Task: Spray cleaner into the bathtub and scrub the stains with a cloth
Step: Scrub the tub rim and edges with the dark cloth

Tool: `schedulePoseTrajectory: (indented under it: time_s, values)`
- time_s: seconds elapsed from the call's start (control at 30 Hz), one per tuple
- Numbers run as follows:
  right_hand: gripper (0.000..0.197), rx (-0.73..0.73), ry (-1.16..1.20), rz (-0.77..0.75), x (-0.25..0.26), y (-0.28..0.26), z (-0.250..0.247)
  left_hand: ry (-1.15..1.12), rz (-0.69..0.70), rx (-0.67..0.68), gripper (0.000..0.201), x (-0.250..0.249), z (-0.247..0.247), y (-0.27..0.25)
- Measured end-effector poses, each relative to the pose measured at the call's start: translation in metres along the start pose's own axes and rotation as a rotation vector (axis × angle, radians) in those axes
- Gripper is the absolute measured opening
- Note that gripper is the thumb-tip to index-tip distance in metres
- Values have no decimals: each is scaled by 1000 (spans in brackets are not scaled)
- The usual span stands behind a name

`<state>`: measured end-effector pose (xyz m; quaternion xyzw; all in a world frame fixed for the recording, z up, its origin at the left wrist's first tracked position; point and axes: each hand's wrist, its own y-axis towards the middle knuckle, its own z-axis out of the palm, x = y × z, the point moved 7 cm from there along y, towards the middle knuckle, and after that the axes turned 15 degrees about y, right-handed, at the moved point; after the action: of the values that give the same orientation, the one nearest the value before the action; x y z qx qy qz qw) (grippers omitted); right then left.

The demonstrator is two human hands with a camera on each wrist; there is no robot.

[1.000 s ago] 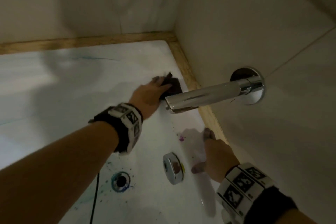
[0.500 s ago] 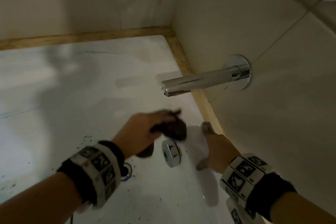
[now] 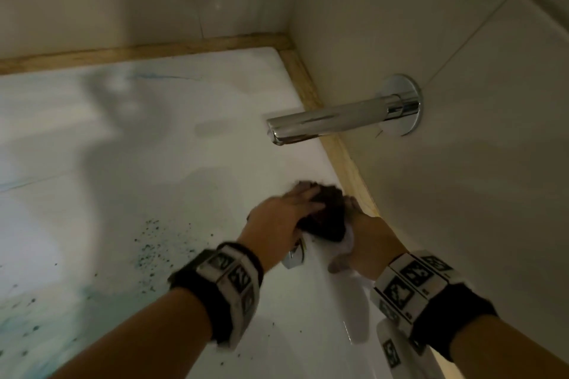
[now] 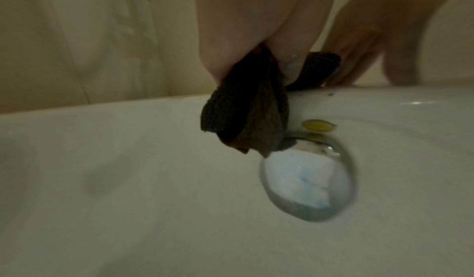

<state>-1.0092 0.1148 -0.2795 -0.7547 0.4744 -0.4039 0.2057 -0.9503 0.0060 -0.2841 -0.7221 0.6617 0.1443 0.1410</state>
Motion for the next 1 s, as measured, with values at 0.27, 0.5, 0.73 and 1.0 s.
schedulePoseTrajectory:
  time_s: [0.27,0.5,0.73,1.0]
  values:
    - [121,131,-254,25,-14,-22,10,-64,144,-8,53,-37,20,-61]
    - [96,185,-247,78,-10,-26,6,-7,47,-105,43,18,-33,-34]
    - [98,159,-279,106,-13,-26,9,123,-368,111,62,35,-26,26]
    - [77,89,-266,73,-9,-24,11,47,-256,305,69,-51,34,-58]
